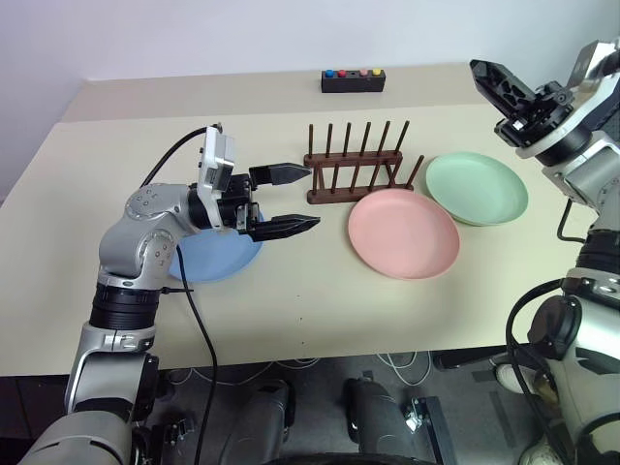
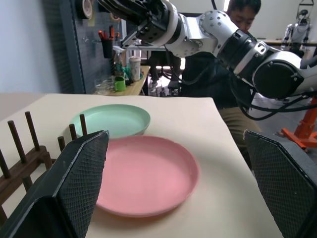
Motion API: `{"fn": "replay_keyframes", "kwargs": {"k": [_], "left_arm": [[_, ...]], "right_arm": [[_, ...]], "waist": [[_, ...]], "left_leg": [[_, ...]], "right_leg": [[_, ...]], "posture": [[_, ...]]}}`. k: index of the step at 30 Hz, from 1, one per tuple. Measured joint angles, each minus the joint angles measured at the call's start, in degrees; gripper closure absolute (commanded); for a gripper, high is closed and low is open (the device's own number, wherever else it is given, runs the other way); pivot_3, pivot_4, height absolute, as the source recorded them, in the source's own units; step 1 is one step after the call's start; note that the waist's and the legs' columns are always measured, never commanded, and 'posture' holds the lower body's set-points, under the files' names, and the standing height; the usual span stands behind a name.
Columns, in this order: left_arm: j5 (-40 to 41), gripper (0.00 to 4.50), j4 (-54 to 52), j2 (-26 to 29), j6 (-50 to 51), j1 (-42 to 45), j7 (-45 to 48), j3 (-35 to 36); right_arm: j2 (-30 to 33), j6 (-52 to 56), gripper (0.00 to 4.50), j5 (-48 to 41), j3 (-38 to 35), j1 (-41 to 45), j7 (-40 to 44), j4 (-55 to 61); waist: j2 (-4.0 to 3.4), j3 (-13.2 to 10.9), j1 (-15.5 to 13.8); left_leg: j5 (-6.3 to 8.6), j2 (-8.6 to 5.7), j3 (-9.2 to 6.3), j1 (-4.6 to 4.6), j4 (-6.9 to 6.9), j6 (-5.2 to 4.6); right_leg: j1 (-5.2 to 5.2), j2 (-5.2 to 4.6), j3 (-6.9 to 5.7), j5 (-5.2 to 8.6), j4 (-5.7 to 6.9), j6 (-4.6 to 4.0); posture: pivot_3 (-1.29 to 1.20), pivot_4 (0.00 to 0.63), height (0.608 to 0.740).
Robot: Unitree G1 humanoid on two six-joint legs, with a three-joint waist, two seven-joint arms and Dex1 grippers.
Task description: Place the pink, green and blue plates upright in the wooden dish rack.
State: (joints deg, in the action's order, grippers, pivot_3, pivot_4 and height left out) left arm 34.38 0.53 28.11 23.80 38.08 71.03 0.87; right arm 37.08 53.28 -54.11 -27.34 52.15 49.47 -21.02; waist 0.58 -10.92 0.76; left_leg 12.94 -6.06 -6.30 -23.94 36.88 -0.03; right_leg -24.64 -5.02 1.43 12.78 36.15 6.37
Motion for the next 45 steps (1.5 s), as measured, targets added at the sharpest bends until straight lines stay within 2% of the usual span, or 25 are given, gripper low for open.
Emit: {"fn": "replay_keyframes", "kwargs": {"k": [2,8,9,14,20,27,37,42,45], "left_arm": [[-0.1,0.0,0.2,0.0,-0.4,0.0,0.1,-0.1],[-0.1,0.0,0.6,0.0,-0.6,0.0,0.2,-0.2],[-0.1,0.0,0.7,-0.1,-0.6,0.0,0.3,-0.2],[-0.1,0.0,1.2,-0.1,-0.6,0.1,1.1,-0.6],[-0.2,0.0,2.4,0.6,-0.6,1.0,2.6,-1.4],[-0.2,0.0,3.4,1.2,-0.2,1.9,4.2,-2.2],[-0.2,0.0,3.3,1.5,1.1,2.1,5.2,-2.4],[-0.2,0.0,3.1,2.1,2.0,2.1,5.4,-2.4],[-0.2,0.0,2.8,2.9,2.1,2.1,5.4,-2.4]], "right_arm": [[0.1,0.9,3.23,-0.6,0.2,-2.4,0.8,3.5],[2.9,2.6,0.15,-1.1,1.4,-8.7,2.1,12.0],[3.5,2.7,0.06,-1.1,1.8,-9.9,2.3,13.9],[7.7,2.5,0.06,0.7,5.4,-17.9,3.4,23.9],[16.7,-4.9,0.06,10.6,12.8,-29.8,7.6,35.3],[25.2,-11.6,0.06,20.0,17.5,-38.0,10.5,42.8],[26.2,-21.8,0.06,33.1,27.3,-40.5,10.8,44.2],[25.8,-27.3,0.06,41.2,33.1,-40.5,9.9,39.5],[25.2,-29.2,0.89,44.5,35.3,-40.0,9.8,36.9]], "waist": [[0.0,0.0,0.0],[0.0,0.0,-0.1],[0.0,0.0,-0.1],[0.0,0.0,-0.1],[-0.01,0.0,-0.2],[0.0,0.0,-0.2],[0.01,0.0,-0.2],[0.01,0.0,-0.2],[0.01,0.0,-0.2]], "left_leg": [[0.0,0.0,0.0,0.0,-0.01,0.0],[0.0,0.0,0.0,0.0,0.0,0.0],[0.0,-0.01,0.0,0.0,0.01,-0.01],[0.0,0.0,0.0,0.0,0.01,-0.01],[0.01,-0.01,0.02,0.0,0.03,-0.01],[0.02,0.01,0.0,0.0,0.05,-0.01],[0.02,0.02,0.0,0.0,0.08,0.0],[0.01,0.0,-0.01,0.0,0.08,0.0],[0.01,0.0,-0.01,0.01,0.09,0.0]], "right_leg": [[0.0,0.0,0.0,0.0,-0.01,0.0],[0.0,-0.01,0.0,0.0,-0.02,0.0],[0.01,-0.01,0.0,0.0,-0.02,0.0],[0.01,-0.02,0.0,0.0,-0.02,0.0],[0.03,-0.02,-0.02,0.01,-0.03,0.02],[0.06,-0.04,-0.03,0.02,-0.05,0.02],[0.07,-0.09,-0.03,0.02,-0.06,0.01],[0.07,-0.06,-0.03,0.02,-0.06,0.01],[0.07,-0.04,-0.03,0.02,-0.05,0.01]], "posture": [[0.0,0.15,0.74],[0.0,0.15,0.74],[0.0,0.15,0.74],[0.0,0.15,0.74],[0.0,0.15,0.74],[0.0,0.15,0.74],[0.0,0.15,0.74],[0.0,0.15,0.74],[0.0,0.15,0.74]]}}
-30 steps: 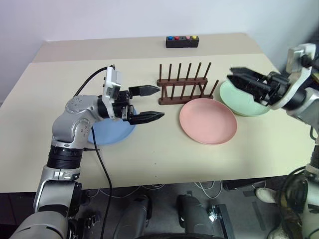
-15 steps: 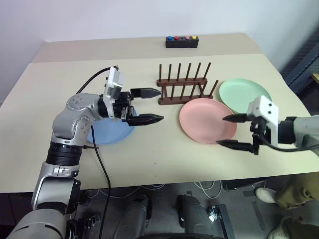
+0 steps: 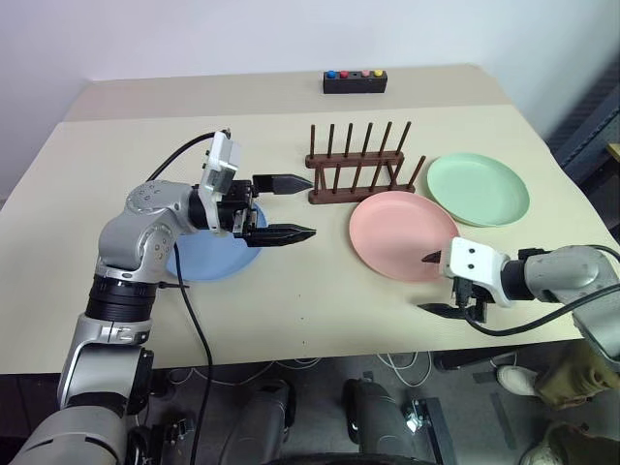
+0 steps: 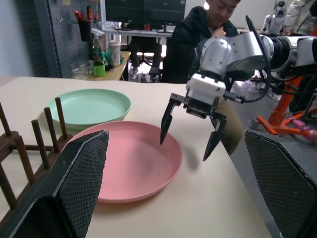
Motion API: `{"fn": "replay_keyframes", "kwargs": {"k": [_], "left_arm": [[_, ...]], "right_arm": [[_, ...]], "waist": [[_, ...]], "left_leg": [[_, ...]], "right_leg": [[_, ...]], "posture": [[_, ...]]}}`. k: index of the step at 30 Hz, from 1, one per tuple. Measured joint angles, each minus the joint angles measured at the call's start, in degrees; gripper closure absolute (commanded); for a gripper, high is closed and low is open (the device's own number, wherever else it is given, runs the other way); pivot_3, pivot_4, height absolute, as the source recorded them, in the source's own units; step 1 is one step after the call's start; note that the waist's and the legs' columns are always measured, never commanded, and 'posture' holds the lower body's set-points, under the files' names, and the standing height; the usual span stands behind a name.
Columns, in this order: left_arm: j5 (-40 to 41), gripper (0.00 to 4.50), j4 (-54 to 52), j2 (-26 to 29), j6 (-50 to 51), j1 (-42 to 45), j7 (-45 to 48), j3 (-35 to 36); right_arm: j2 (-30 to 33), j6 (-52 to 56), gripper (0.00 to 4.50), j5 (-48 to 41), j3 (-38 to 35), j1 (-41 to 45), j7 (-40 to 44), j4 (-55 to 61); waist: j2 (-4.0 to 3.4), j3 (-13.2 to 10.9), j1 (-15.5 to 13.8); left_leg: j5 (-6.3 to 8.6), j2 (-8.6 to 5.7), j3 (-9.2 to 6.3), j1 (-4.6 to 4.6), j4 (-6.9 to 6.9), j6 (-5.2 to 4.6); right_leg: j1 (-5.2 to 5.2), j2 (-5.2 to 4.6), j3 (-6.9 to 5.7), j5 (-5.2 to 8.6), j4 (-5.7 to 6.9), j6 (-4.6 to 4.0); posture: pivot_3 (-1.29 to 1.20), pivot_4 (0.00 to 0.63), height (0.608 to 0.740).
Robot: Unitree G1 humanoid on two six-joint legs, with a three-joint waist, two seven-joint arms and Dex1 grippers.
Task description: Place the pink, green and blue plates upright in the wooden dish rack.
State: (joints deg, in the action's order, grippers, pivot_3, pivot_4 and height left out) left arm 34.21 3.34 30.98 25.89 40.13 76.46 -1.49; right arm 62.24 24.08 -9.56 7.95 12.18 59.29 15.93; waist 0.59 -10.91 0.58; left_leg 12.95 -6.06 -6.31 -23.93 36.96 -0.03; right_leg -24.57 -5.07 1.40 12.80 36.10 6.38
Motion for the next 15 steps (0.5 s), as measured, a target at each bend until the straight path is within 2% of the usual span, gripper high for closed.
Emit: {"fn": "replay_keyframes", "kwargs": {"k": [7,15], "left_arm": [[0.8,0.0,-2.9,2.6,2.6,-1.6,2.1,0.0],[0.5,0.0,-3.0,3.6,2.5,-2.2,2.9,0.0]], "right_arm": [[-2.4,-3.8,4.43,4.9,2.8,4.1,0.3,-4.4],[-2.7,-3.2,4.47,3.3,0.7,4.2,3.0,-3.5]], "waist": [[-0.01,0.0,0.1],[0.04,0.0,-0.3]], "left_leg": [[0.0,0.02,-0.01,0.01,-0.01,0.01],[0.01,-0.02,-0.09,0.01,0.03,0.0]], "right_leg": [[-0.01,0.03,0.0,0.0,0.01,0.0],[0.07,0.0,-0.07,0.0,-0.04,0.0]], "posture": [[0.0,0.15,0.74],[0.0,0.15,0.74]]}}
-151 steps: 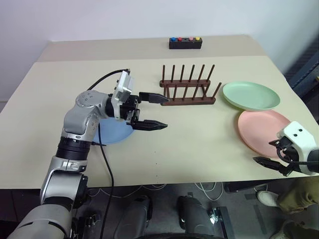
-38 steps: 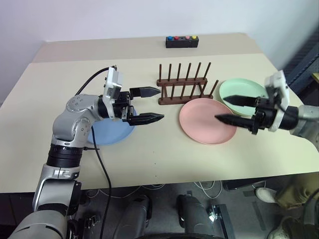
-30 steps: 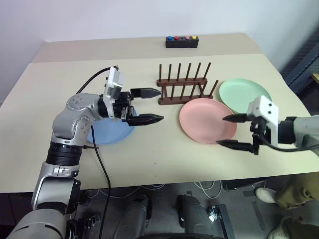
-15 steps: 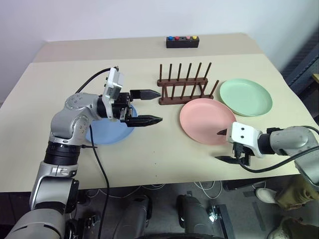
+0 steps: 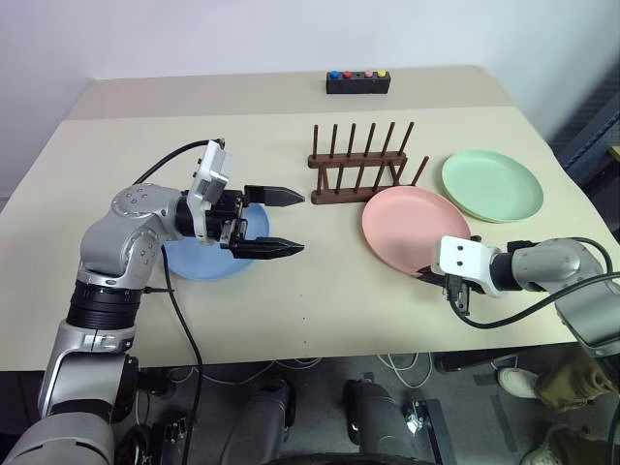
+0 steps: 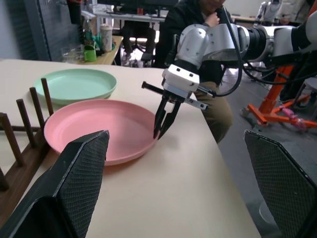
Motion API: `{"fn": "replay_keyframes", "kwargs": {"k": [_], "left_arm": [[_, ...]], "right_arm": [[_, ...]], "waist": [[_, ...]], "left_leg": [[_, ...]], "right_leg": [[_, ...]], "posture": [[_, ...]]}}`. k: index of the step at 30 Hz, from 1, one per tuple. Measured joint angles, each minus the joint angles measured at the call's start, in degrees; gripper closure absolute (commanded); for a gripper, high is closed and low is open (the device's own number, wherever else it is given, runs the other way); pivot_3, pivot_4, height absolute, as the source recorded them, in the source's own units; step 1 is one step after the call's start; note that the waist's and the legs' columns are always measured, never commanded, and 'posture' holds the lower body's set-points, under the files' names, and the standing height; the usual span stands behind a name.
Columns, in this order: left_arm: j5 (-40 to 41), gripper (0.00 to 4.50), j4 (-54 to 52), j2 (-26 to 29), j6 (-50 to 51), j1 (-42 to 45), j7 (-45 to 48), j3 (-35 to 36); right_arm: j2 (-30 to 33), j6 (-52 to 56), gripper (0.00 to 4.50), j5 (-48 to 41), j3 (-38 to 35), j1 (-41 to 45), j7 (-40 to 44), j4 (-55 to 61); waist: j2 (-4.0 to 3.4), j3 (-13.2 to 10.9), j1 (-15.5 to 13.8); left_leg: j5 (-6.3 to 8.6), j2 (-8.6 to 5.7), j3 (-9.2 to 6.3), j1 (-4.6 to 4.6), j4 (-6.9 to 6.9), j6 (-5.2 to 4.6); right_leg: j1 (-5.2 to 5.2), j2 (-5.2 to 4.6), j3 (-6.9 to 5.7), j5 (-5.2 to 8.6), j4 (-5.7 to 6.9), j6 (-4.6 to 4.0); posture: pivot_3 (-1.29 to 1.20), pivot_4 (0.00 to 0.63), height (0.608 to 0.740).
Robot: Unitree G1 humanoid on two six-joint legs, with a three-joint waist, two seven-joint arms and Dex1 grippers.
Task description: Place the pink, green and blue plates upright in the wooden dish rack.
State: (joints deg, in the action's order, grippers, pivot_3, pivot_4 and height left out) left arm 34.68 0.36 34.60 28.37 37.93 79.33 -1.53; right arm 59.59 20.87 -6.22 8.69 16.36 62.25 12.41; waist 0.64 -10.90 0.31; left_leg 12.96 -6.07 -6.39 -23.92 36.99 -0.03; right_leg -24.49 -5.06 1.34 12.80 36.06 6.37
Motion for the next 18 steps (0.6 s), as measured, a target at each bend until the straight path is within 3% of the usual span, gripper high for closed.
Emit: {"fn": "replay_keyframes", "kwargs": {"k": [4,8,13,18], "left_arm": [[-0.3,0.0,0.3,0.1,-0.2,0.0,0.2,0.0],[-0.4,0.0,1.4,-0.1,-0.4,0.1,0.2,0.0],[-0.5,0.0,1.9,-0.9,-1.2,0.8,0.0,0.1],[-0.5,0.0,3.0,-1.7,-1.6,1.6,-0.9,0.2]], "right_arm": [[0.4,4.7,4.47,-6.2,-4.6,0.0,3.1,3.9],[-0.1,14.2,4.47,-18.7,-11.5,1.7,5.6,8.5],[-2.4,25.3,4.47,-33.7,-20.5,10.6,2.8,8.5],[-11.0,37.2,4.47,-51.9,-31.0,27.1,-7.7,-6.2]], "waist": [[-0.01,0.0,0.2],[-0.02,0.0,0.3],[-0.01,0.0,0.2],[-0.02,0.0,0.2]], "left_leg": [[0.0,0.01,0.0,0.0,0.0,0.0],[0.0,0.03,-0.01,0.0,-0.01,-0.01],[0.02,0.03,-0.03,0.0,-0.03,-0.02],[0.01,0.0,-0.01,-0.03,-0.04,-0.03]], "right_leg": [[0.0,-0.04,0.01,0.0,0.0,0.0],[-0.01,-0.06,0.02,0.0,0.0,-0.01],[0.0,-0.09,0.01,0.0,-0.04,-0.01],[-0.03,-0.14,0.03,-0.01,-0.04,-0.03]], "posture": [[0.0,0.15,0.74],[0.0,0.15,0.74],[0.0,0.15,0.74],[0.0,0.15,0.74]]}}
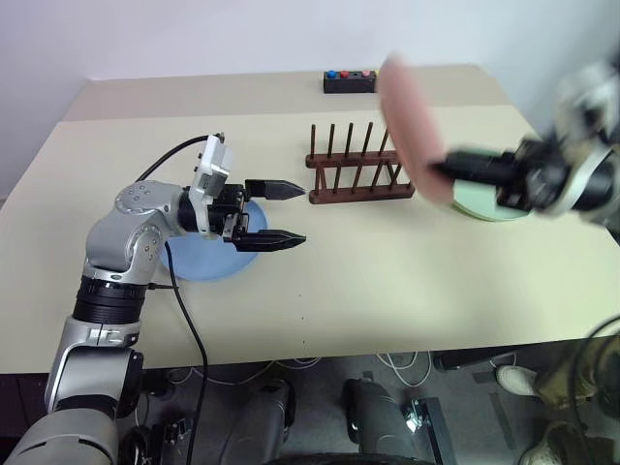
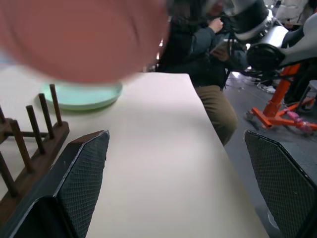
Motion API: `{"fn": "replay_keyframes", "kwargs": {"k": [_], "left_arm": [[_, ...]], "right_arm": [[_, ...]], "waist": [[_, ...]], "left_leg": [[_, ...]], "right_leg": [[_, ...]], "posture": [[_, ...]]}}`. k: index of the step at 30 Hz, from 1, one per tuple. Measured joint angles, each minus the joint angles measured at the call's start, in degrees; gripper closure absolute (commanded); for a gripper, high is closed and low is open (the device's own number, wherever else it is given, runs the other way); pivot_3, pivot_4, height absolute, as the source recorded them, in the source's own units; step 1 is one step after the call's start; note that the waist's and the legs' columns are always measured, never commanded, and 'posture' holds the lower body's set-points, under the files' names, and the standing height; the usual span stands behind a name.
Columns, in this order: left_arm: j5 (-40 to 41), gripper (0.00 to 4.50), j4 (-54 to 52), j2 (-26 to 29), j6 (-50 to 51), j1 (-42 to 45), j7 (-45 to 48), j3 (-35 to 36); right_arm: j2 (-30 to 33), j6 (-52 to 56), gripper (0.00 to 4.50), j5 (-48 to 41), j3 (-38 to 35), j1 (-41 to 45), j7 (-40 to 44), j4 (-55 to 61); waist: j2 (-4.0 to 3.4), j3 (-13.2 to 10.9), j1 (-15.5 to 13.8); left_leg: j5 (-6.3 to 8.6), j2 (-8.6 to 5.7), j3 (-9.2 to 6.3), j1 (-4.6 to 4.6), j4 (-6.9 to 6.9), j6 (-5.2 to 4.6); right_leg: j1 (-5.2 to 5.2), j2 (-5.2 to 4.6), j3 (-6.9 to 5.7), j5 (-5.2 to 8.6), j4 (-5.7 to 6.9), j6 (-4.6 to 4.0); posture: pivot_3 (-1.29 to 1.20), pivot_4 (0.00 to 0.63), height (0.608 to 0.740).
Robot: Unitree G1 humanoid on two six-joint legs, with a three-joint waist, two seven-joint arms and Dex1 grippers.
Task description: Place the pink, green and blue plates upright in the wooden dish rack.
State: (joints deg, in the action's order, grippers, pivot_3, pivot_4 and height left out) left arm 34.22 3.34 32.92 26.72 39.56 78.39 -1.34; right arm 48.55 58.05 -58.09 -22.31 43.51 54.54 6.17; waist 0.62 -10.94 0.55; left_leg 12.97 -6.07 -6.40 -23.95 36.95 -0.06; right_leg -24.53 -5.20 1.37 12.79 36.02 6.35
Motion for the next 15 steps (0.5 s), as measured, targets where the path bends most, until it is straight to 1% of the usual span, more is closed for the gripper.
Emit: {"fn": "replay_keyframes", "kwargs": {"k": [3,6,10,15], "left_arm": [[0.0,0.0,0.1,-0.5,-0.3,0.4,-0.6,0.1],[0.0,0.0,0.3,-0.9,-0.8,0.4,-1.2,0.1],[0.0,0.0,0.2,-1.0,-0.9,0.3,-2.0,0.1],[0.2,0.0,-1.6,-0.9,-0.8,-0.6,-3.2,0.5]], "right_arm": [[-3.7,1.4,4.47,-5.9,-5.7,7.2,-6.7,-9.5],[-7.1,1.5,4.47,-8.0,-8.0,10.9,-10.7,-18.7],[-9.6,0.3,4.47,-7.6,-7.9,13.5,-11.0,-29.2],[-9.8,-2.5,4.47,-4.1,-6.0,16.0,-7.2,-36.6]], "waist": [[0.01,0.0,0.0],[0.0,0.0,0.0],[-0.04,0.0,0.2],[-0.04,0.0,0.2]], "left_leg": [[0.0,0.0,-0.01,0.0,-0.09,0.0],[0.0,-0.01,0.03,0.0,-0.1,0.0],[-0.01,-0.01,0.06,0.0,-0.1,0.0],[-0.01,-0.01,0.09,-0.01,-0.1,0.0]], "right_leg": [[-0.02,0.0,0.0,0.0,-0.02,0.0],[-0.04,0.0,0.02,0.0,0.0,0.0],[-0.09,0.04,0.04,-0.01,0.05,0.01],[-0.1,0.14,0.05,-0.01,0.06,0.01]], "posture": [[0.0,0.15,0.74],[0.0,0.15,0.74],[0.0,0.15,0.74],[0.0,0.15,0.74]]}}
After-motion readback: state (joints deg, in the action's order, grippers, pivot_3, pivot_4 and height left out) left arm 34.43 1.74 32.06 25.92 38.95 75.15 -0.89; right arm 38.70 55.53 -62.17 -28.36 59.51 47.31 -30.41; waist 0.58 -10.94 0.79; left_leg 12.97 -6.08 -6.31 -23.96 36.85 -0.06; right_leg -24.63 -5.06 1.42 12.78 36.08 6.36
